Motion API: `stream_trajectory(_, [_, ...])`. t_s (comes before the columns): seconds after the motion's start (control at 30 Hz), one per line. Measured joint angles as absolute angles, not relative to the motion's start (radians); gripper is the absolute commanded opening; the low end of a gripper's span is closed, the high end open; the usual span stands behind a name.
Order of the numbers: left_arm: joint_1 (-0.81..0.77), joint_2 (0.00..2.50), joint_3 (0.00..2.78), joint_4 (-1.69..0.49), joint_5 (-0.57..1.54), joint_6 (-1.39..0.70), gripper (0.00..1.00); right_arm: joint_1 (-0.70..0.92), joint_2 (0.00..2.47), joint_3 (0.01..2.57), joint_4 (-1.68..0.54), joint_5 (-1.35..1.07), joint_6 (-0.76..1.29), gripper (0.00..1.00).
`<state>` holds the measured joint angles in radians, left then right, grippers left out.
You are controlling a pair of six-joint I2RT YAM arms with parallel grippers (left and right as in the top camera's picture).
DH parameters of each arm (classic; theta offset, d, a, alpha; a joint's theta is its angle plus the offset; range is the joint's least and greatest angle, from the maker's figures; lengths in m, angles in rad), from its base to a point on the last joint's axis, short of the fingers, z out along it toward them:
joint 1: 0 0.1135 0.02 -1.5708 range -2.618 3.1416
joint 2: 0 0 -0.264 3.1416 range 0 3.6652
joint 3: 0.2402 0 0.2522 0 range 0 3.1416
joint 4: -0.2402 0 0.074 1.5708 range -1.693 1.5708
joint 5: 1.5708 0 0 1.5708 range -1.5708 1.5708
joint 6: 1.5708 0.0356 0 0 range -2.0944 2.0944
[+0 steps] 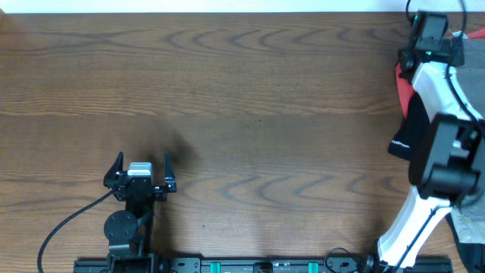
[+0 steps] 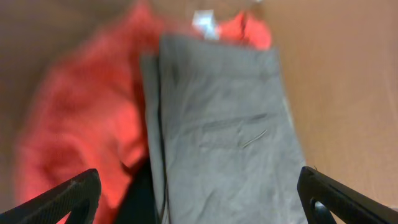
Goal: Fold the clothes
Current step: 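Reach the right gripper up to the clothes pile at the right edge, then grasp the grey-green shorts' waistband with the right gripper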
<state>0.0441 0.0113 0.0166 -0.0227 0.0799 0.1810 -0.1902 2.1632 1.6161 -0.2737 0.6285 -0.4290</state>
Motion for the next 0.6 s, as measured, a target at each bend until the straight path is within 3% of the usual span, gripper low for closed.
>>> stream_trajectory(0.17, [0.044,0.011,0.017,-0.023,0.080,0.181,0.98,-0.208,2.311,1.617,-0.213,0.733,-0.525,0.99])
stream_trajectory(0.6, [0.044,0.011,0.017,-0.023,0.080,0.181,0.98,-0.211,2.346,1.637,-0.160,0.813,-0.565,0.95])
